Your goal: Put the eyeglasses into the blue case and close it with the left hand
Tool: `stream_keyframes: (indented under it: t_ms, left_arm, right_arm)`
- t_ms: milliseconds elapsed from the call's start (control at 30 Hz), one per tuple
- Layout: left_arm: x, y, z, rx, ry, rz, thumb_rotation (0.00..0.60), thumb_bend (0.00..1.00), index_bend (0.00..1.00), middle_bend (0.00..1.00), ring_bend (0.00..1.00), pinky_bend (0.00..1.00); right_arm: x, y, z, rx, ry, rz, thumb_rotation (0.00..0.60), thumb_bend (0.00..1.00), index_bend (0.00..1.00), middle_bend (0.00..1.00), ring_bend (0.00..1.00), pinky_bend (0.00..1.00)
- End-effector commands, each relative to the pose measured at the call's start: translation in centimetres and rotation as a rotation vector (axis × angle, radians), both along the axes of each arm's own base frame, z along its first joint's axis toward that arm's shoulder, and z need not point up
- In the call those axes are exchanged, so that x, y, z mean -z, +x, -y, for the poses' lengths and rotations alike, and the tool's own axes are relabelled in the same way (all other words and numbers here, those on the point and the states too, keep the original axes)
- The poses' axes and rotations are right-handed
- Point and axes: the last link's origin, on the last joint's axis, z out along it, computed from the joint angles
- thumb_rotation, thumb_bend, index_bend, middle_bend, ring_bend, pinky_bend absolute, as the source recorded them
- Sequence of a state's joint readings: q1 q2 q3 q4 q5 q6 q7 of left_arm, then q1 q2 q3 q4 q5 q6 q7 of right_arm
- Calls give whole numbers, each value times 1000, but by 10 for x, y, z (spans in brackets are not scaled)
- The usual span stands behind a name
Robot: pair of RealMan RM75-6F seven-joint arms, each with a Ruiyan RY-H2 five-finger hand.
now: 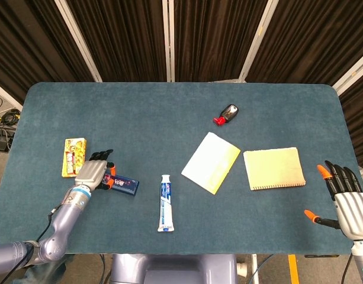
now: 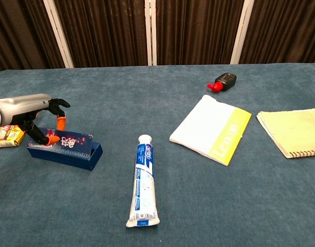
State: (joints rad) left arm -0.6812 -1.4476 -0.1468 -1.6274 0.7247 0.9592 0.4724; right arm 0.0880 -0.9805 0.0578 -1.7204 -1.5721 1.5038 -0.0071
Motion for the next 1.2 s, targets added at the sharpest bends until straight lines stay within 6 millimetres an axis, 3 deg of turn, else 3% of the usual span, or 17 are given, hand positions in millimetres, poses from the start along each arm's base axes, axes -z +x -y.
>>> stream_keyframes:
  t_ms: [33,233,433,700,933,1067,1200]
  left_arm:
    - [-2,3,-4,31,46,40,600,276,9,0,0,0]
    - [-13,0,-3,63,75,62,600,258,0,0,0,0]
    - [-17,-10,8,101,-8,15,600,223,0,0,0,0]
    - [1,-21,13,137,-63,-35,600,244,12,0,0,0]
    - [16,-17,12,162,-62,-37,600,256,88,0,0,0]
    - [20,-16,12,158,-69,-36,600,270,185,4,0,6]
    - [22,-17,12,155,-72,-44,600,305,309,91,44,106]
  right_arm:
    - [0,0,0,0,0,0,600,0,0,0,0,0]
    - [0,0,0,0,1,2,600,0,0,0,0,0]
    - [0,1,-1,-2,1,3,600,0,0,0,0,0]
    - [1,1,-1,-3,3,0,600,0,0,0,0,0]
    - [1,0,0,3,3,2,600,0,0,0,0,0]
    - [0,0,0,3,3,3,600,0,0,0,0,0]
    - [0,0,0,3,2,5,600,0,0,0,0,0]
